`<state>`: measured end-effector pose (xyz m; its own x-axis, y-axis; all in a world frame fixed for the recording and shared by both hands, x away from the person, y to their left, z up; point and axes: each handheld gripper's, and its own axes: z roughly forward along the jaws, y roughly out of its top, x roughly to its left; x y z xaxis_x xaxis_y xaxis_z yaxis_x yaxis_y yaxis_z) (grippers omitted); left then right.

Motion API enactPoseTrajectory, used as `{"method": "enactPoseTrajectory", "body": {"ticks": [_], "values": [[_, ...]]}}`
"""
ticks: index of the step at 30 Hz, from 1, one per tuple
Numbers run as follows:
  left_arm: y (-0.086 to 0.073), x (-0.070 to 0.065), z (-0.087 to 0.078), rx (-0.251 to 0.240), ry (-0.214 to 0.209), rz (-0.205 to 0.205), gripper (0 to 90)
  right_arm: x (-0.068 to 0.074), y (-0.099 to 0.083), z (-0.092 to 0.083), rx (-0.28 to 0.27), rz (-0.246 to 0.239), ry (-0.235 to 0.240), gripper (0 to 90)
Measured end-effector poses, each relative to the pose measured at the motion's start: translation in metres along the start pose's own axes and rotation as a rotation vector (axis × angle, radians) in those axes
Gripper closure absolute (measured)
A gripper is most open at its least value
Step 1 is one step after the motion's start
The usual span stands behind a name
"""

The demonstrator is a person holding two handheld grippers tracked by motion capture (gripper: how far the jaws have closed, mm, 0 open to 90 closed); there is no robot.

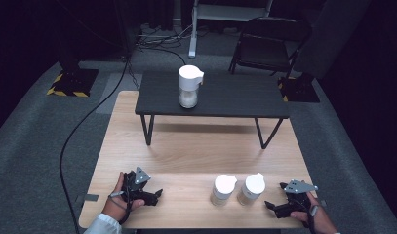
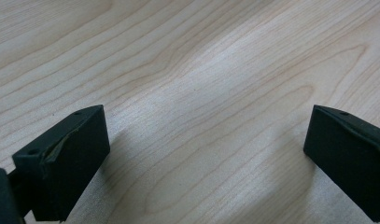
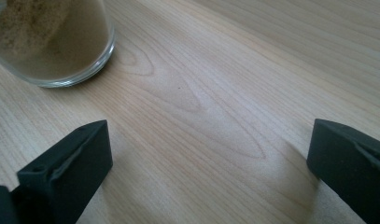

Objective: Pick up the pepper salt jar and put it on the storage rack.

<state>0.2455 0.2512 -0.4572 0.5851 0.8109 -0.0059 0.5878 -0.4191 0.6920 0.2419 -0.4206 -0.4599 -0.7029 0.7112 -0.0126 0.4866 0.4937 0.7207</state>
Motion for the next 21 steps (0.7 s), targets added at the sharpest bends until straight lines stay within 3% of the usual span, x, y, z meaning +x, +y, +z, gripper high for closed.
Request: {"method": "enactPoseTrajectory", "body": {"ticks": [7,14,21], "values": [[0.0,0.0,0.0,0.0,0.0,0.0,0.2,-0.002,-0.002,-0.002,-0.005,-0.008,0.013,1.4],[0.0,-0.001,0.0,0.0,0.003,0.0,0.3,-0.004,-0.008,-0.013,-0.071,0.018,0.043,1.7],[0.0,-0.001,0.0,0.0,0.003,0.0,0.3,0.001,-0.008,-0.025,-0.12,-0.004,0.06,1.7]]}}
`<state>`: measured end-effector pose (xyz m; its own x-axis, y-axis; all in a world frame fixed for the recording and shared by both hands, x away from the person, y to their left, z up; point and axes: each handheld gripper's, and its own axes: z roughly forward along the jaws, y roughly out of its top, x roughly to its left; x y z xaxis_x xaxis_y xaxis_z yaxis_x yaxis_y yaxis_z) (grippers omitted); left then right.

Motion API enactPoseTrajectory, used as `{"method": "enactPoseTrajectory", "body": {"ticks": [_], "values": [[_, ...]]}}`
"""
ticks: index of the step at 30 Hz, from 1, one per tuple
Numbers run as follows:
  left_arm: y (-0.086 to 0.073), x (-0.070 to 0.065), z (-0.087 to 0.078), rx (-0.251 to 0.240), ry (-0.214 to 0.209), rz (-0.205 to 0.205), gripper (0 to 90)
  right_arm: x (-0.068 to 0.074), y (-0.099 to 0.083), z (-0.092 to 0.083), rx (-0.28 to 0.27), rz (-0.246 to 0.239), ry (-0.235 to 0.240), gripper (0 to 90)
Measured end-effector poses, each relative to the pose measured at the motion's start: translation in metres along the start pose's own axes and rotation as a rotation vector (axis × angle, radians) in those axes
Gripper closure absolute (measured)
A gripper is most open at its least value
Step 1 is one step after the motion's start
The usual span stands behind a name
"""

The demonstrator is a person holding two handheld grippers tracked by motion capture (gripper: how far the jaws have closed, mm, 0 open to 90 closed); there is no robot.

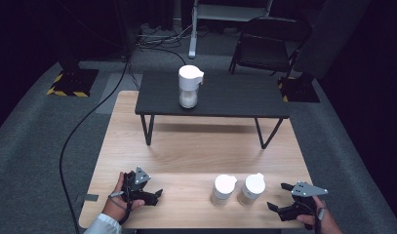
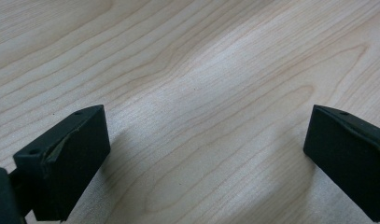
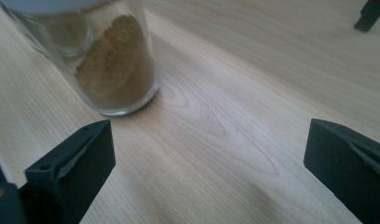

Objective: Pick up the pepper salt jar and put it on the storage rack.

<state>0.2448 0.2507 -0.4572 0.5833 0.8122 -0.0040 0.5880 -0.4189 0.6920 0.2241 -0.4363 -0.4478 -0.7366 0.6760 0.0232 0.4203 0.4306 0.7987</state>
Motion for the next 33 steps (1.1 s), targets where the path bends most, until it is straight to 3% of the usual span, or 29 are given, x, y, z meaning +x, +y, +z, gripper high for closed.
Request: {"method": "enactPoseTrajectory", "body": {"ticks": [6,13,21,28,33], "values": [[0.0,0.0,0.0,0.0,0.0,0.0,0.3,0.008,0.005,-0.011,-0.053,-0.018,0.014,1.7],[0.0,0.0,0.0,0.0,0.0,-0.002,0.4,0.024,0.008,-0.024,-0.126,0.004,0.039,1.5],[0.0,0.0,0.0,0.0,0.001,0.0,0.4,0.037,0.005,-0.019,-0.113,0.011,0.071,2.6],[0.0,-0.001,0.0,0.001,0.002,-0.002,0.4,0.055,-0.006,-0.011,-0.117,0.069,0.071,2.9],[0.0,-0.001,0.0,0.0,0.002,-0.004,0.4,0.074,-0.007,-0.003,-0.087,0.045,0.076,3.1]]}}
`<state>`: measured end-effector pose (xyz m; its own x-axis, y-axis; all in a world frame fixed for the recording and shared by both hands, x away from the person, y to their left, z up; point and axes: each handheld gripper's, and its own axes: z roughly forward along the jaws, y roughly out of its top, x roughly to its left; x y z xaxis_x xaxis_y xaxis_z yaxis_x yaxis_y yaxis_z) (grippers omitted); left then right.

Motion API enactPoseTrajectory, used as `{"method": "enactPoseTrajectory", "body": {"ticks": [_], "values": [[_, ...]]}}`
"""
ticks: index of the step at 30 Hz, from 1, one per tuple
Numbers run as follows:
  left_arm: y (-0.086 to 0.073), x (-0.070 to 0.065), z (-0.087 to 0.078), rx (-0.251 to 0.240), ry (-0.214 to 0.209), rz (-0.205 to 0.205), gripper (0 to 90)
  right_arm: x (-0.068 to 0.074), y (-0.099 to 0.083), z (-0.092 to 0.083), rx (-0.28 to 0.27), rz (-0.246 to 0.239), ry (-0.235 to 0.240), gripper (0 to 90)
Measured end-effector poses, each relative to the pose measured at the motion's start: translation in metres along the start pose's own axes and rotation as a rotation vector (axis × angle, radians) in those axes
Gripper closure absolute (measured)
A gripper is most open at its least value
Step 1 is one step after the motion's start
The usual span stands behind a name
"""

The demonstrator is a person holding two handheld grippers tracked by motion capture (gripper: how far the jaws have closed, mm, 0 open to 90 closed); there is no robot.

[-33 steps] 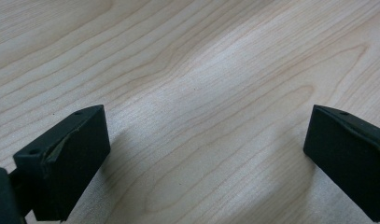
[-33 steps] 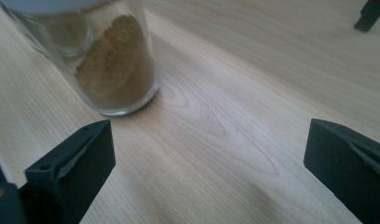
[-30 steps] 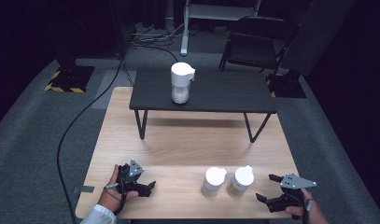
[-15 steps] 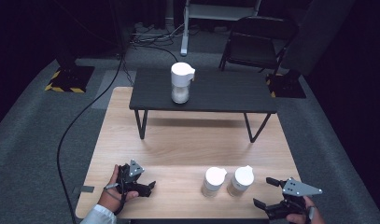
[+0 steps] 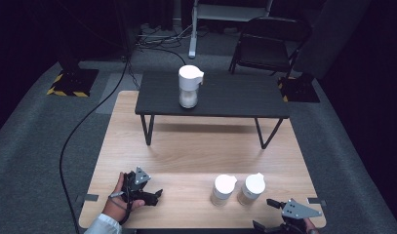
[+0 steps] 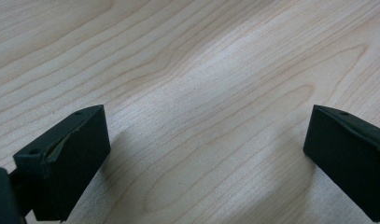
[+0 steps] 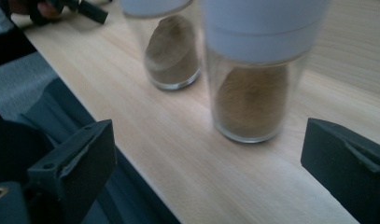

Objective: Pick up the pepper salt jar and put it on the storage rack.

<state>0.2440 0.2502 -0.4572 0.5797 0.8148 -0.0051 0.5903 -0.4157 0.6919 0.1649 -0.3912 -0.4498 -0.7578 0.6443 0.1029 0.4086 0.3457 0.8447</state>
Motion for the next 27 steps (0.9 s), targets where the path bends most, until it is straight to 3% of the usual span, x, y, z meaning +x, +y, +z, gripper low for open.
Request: {"method": "enactPoseTrajectory", "body": {"ticks": [5,11,17,24,27], "values": [[0.0,0.0,0.0,0.001,0.0,0.001,0.4,0.011,-0.001,0.008,-0.014,-0.001,-0.003,3.2],[0.0,0.0,0.0,0.001,0.0,0.002,0.3,0.017,0.001,0.014,-0.017,-0.004,0.045,3.1],[0.0,0.0,0.0,0.001,0.0,0.003,0.4,0.028,0.006,0.023,-0.021,-0.006,0.05,2.3],[0.0,0.0,0.0,0.001,0.0,0.002,0.4,0.048,0.008,0.033,-0.034,-0.017,-0.01,3.1],[0.0,0.0,0.0,0.001,0.0,0.002,0.4,0.051,0.008,0.036,-0.045,0.014,-0.02,3.8]]}}
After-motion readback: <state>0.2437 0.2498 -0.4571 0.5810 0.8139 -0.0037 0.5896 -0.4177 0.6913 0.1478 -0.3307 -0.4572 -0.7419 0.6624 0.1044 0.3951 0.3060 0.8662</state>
